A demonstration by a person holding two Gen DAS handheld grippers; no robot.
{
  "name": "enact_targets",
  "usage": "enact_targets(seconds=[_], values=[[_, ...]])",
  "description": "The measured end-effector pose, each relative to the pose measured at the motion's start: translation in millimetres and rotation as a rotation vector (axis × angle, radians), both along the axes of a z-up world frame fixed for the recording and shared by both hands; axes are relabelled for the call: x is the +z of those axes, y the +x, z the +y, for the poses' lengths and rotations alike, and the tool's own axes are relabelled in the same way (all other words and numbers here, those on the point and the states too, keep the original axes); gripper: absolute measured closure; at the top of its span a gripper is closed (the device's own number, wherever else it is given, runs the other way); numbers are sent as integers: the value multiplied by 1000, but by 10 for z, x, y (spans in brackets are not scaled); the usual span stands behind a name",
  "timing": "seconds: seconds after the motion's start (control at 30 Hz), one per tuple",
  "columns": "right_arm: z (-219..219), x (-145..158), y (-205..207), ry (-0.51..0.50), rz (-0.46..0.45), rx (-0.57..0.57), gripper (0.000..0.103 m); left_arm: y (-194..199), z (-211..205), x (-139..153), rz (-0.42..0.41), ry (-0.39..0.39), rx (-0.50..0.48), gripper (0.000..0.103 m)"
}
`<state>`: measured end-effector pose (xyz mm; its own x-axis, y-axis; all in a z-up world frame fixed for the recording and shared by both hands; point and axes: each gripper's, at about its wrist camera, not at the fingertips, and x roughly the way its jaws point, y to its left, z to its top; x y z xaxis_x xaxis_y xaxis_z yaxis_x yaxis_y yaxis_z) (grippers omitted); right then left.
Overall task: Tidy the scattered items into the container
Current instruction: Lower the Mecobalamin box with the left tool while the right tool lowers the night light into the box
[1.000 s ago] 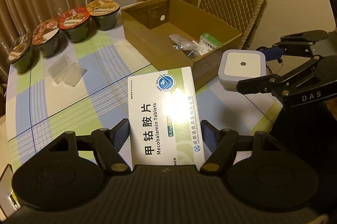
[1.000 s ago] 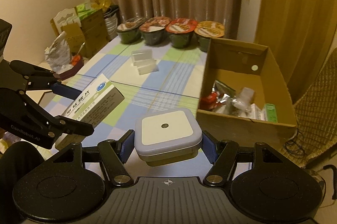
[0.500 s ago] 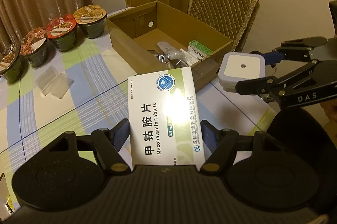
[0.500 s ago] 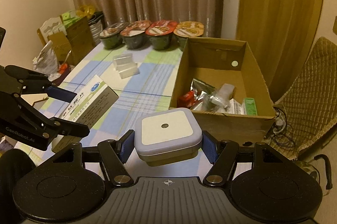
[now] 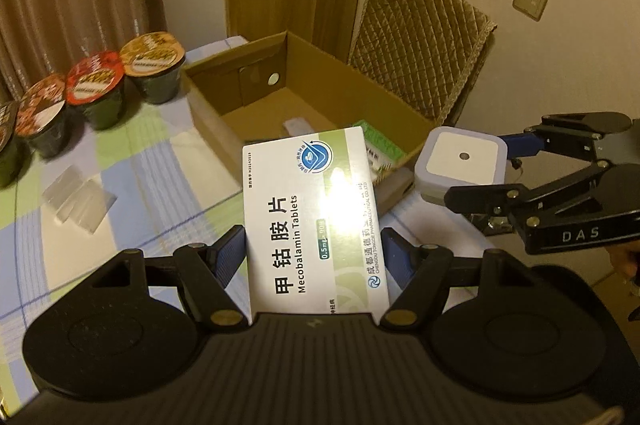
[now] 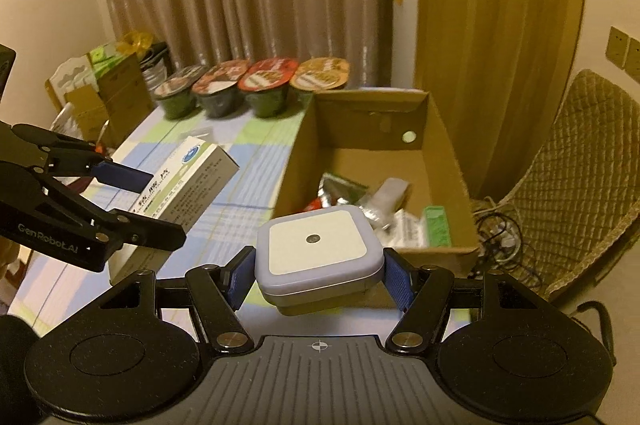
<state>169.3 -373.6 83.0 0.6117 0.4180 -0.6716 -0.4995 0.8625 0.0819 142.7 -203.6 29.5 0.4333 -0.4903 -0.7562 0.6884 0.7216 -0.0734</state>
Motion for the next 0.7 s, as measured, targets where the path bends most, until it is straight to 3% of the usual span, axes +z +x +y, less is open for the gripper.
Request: enact_targets(seconds=[0.7], values=[[-183,-126,745,-23,-5,-48,34,692,-634,-292,35,-30,-17,35]])
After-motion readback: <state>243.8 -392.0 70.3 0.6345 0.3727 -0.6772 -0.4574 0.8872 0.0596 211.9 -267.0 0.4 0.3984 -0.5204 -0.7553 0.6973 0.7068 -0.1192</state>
